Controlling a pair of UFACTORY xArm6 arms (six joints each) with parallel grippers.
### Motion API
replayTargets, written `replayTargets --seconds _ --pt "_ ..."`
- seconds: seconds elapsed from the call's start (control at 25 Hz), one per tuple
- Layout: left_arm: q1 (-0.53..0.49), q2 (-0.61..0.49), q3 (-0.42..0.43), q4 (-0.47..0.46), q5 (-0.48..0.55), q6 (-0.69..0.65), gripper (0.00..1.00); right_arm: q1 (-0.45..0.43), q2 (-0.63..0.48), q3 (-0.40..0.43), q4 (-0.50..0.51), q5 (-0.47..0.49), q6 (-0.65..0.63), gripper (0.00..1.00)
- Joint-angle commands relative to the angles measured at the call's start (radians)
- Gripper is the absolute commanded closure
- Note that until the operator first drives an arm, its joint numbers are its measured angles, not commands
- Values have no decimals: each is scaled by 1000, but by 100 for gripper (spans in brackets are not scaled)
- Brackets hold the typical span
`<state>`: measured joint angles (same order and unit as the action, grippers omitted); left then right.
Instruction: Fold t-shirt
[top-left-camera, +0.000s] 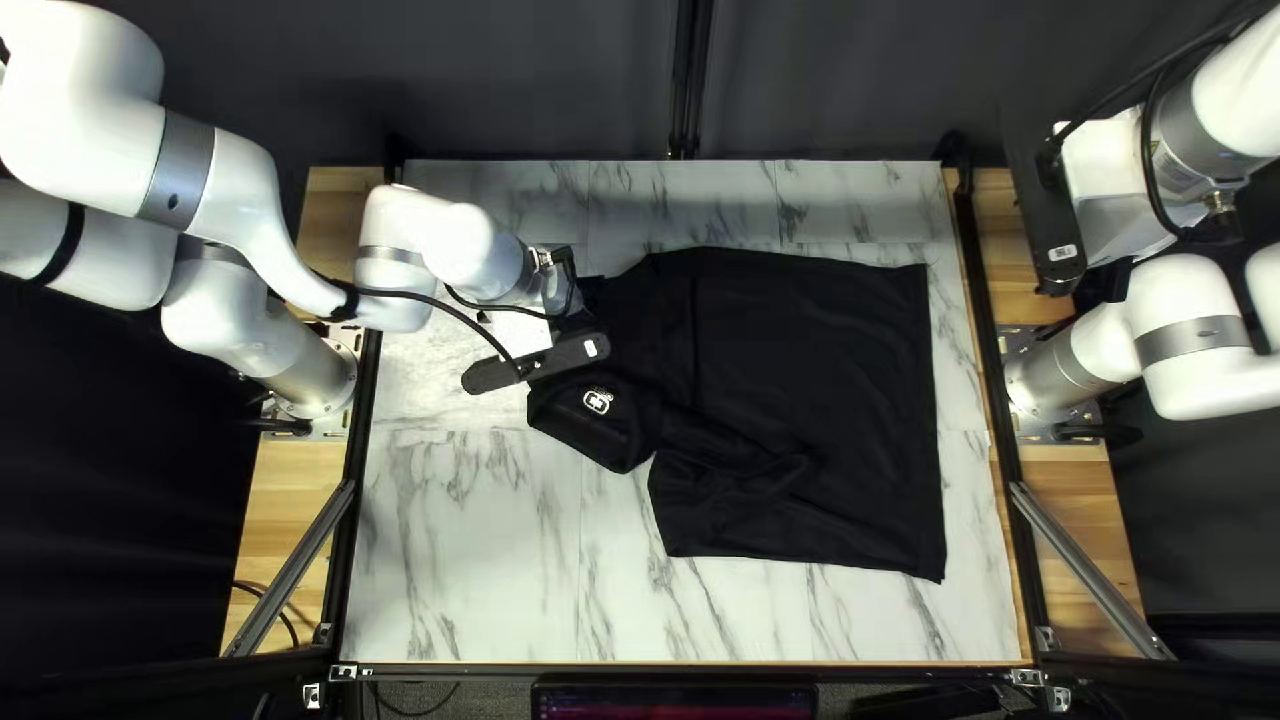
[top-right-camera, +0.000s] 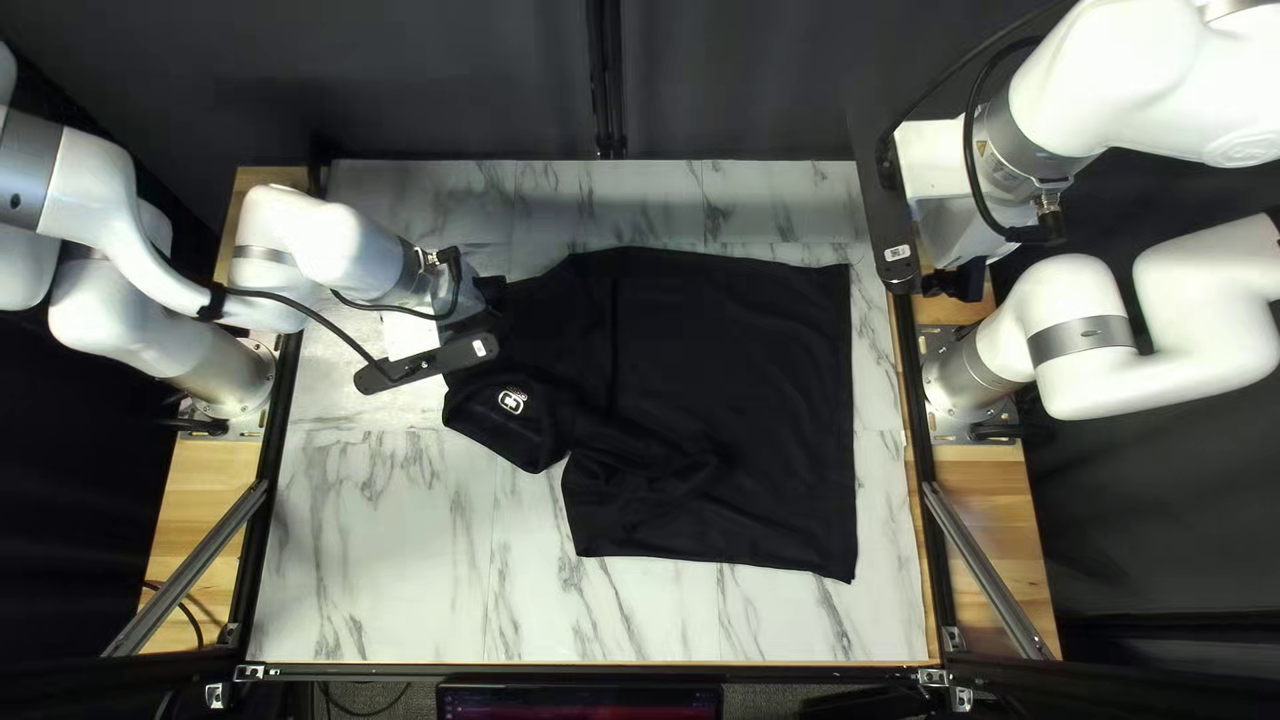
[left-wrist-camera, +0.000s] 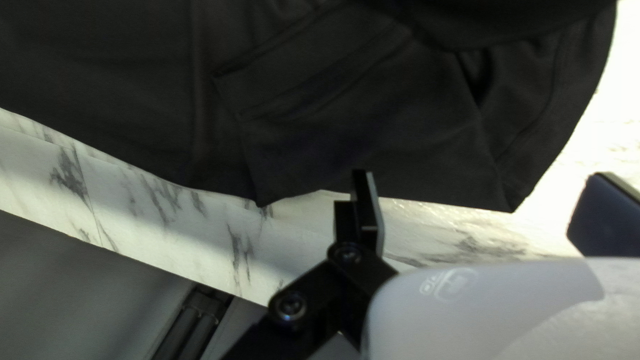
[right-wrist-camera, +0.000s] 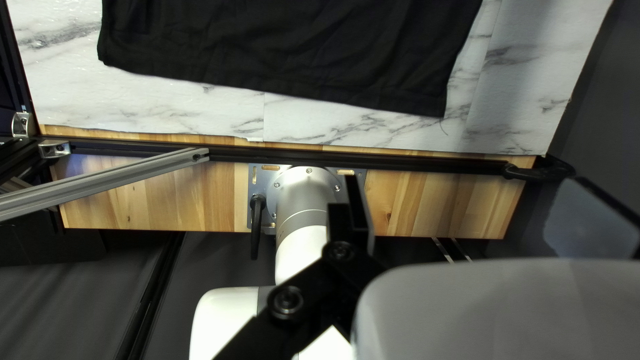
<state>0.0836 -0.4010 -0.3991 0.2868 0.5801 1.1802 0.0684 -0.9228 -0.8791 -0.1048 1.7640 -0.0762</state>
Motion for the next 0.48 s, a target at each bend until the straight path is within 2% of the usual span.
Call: replayTargets --seconds 0.04,0.08,0.2,0.32,0.4,0.48 --pt "0 -5 5 -5 -1 -1 0 0 0 0 0 0 0 0" --pt "-19 4 -15 -2 17 -48 0 0 0 0 0 0 0 0" --pt "-127 116 -134 4 115 -415 0 0 0 0 0 0 0 0" --pt "-213 172 -210 -1 185 -736 0 0 0 0 0 0 0 0" --pt "-243 175 -242 11 239 -838 0 0 0 0 0 0 0 0" --pt "-243 175 -242 11 239 -838 0 0 0 0 0 0 0 0"
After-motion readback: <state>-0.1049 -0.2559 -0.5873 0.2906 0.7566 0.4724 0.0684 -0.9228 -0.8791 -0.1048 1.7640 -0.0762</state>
